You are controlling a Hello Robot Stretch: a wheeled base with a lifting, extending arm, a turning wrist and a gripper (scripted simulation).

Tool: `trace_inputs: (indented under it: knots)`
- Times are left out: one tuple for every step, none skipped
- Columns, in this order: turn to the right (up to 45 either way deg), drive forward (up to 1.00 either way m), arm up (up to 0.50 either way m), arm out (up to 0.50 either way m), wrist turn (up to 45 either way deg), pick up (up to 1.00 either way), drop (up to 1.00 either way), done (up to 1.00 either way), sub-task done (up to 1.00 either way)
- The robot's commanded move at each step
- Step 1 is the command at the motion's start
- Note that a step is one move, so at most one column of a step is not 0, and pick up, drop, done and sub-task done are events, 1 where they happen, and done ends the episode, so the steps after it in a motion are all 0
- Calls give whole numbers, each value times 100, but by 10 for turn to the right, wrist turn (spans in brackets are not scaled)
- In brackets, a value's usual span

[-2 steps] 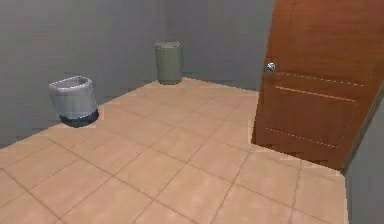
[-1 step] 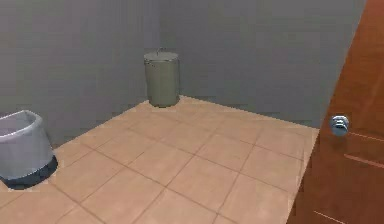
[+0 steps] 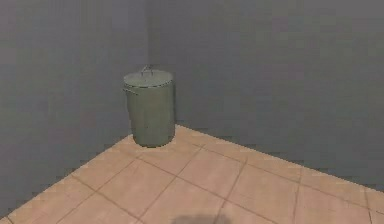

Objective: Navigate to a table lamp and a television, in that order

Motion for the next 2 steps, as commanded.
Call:
trace_inputs:
  knots:
    - [180,0,0,0,0,0,0,0,0]
    - [0,5,0,0,0,0,0,0,0]
